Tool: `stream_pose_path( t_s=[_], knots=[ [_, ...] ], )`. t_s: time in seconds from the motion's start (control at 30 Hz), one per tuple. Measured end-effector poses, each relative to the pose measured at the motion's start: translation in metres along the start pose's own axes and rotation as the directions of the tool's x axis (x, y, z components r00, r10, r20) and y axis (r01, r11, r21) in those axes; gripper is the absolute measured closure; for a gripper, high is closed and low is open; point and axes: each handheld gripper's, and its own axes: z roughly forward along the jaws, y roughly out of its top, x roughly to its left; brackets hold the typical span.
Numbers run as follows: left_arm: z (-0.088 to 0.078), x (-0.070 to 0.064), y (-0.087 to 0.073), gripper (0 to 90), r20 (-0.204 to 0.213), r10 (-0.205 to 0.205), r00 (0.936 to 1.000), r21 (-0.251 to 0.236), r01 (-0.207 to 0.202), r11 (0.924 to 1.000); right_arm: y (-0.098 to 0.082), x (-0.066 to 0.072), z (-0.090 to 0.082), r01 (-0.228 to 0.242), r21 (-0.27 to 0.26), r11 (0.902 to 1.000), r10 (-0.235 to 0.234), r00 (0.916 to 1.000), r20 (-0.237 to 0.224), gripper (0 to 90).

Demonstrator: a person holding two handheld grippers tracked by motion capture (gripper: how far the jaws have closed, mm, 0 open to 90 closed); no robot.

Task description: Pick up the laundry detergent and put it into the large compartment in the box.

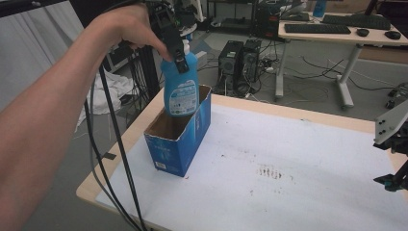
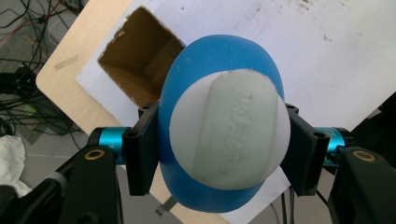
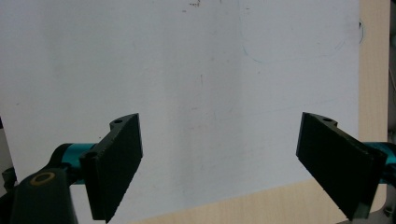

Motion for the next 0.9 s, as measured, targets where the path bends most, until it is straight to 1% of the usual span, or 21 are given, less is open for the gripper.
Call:
stream_pose_path(
  t_s=[0.13,0.3,0.4,0.6,0.7,0.8,0.87,0.9],
  knots=[
    [0.000,0.004,-0.005,37.9,-0.008,-0.010,0.9999,0.011,0.010,0.9999,0.000,0.000,0.001,0.003,-0.002,1.0000,-0.003,1.0000,0.000,13.7],
    [0.002,0.007,-0.012,37.9,-0.009,-0.025,0.9996,0.022,0.025,0.9994,0.000,-0.001,0.001,0.001,0.001,1.0000,-0.001,1.0000,-0.003,13.7],
    [0.004,0.009,-0.014,37.9,-0.007,-0.030,0.9995,0.022,0.030,0.9993,0.001,-0.001,0.002,0.003,0.001,1.0000,-0.003,1.0000,-0.003,13.7],
    [0.011,0.010,-0.018,37.9,-0.001,-0.029,0.9996,0.040,0.030,0.9988,0.003,-0.001,0.003,0.002,0.001,1.0000,-0.002,1.0000,-0.004,13.7],
    [0.015,0.010,-0.020,37.8,-0.001,-0.034,0.9994,0.040,0.034,0.9986,0.003,-0.001,0.004,0.003,0.004,1.0000,-0.003,1.0000,-0.005,13.7],
    [0.018,0.012,-0.022,37.9,0.003,-0.046,0.9990,0.030,0.045,0.9985,0.003,-0.001,0.004,0.006,0.003,1.0000,-0.006,1.0000,-0.005,13.7],
    [0.020,0.012,-0.024,37.9,0.011,-0.056,0.9984,0.019,0.056,0.9983,0.003,0.000,0.004,0.002,0.003,1.0000,-0.002,1.0000,-0.007,13.7],
    [0.021,0.013,-0.024,37.9,0.016,-0.052,0.9985,0.018,0.052,0.9985,0.003,-0.001,0.005,0.002,0.005,1.0000,-0.002,1.0000,-0.007,13.7]
  ],
)
